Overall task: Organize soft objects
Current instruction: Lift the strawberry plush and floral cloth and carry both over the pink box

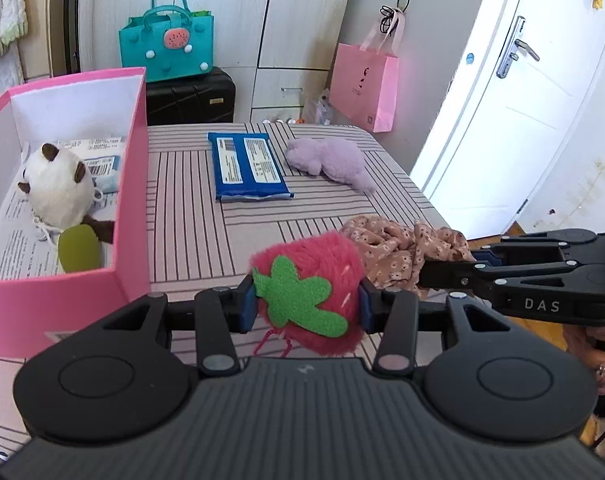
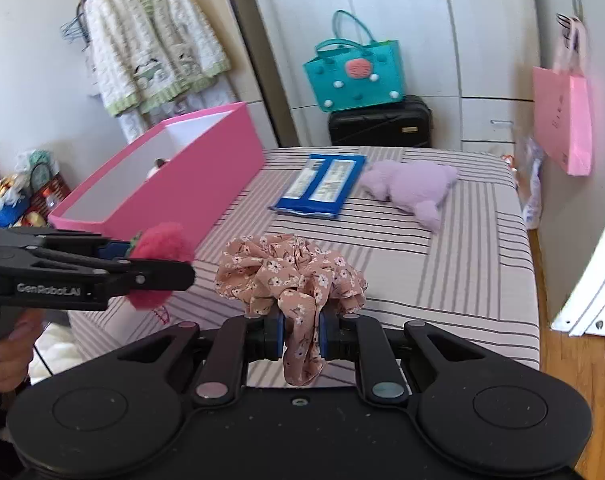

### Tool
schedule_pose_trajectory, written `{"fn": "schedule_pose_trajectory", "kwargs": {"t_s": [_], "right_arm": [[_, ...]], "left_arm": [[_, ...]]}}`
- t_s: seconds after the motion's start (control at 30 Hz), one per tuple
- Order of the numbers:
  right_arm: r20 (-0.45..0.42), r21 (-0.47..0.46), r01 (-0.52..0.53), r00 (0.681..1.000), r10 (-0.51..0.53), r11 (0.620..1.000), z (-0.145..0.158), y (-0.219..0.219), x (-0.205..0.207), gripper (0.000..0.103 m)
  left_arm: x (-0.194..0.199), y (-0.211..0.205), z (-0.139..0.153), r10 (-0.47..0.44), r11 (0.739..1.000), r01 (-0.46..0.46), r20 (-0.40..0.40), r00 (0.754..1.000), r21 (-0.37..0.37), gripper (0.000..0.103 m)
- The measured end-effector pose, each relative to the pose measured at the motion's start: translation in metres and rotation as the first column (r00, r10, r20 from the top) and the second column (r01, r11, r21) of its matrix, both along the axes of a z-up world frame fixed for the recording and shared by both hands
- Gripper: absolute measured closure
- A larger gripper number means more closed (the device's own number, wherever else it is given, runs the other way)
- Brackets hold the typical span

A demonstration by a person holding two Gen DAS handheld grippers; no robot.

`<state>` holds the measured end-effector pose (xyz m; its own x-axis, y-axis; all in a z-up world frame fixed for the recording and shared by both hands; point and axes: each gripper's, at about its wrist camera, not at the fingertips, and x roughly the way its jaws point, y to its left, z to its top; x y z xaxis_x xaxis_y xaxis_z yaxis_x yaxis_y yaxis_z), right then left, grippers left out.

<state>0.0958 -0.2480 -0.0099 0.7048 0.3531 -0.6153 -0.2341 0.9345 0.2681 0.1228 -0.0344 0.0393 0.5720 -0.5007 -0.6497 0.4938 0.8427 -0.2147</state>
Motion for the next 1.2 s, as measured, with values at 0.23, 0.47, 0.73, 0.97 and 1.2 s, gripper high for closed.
{"fn": "schedule_pose_trajectory", "kwargs": {"t_s": [0.23,0.47,0.73,0.97,1.2], "right_arm": [[0.012,-0.028,-0.067,0.998,0.068,0.997,0.017,0.026,-0.006,0.084],[0.025,-0.045,-0.147,0.989,0.148,0.988,0.034,0.056,-0.006,0.083],[0.062,-0.068,-0.239,0.968,0.244,0.969,0.054,0.090,0.000,0.083],[0.097,-0.092,-0.296,0.947,0.305,0.951,0.067,0.118,0.016,0.083],[0.135,-0.078,-0.349,0.925,0.357,0.934,0.079,0.142,0.049,0.083]], "left_arm": [[-0.007,0.024,0.006,-0.033,0.999,0.032,-0.031,0.999,-0.027,0.057],[-0.018,0.052,0.021,-0.063,0.998,0.063,0.011,0.998,-0.017,0.057],[-0.012,0.095,0.035,-0.049,0.998,0.049,0.008,0.999,-0.039,0.056],[0.007,0.135,0.044,0.058,0.998,-0.059,0.079,0.995,0.014,0.056],[0.044,0.165,0.045,0.149,0.983,-0.158,0.105,0.983,0.094,0.056]]}}
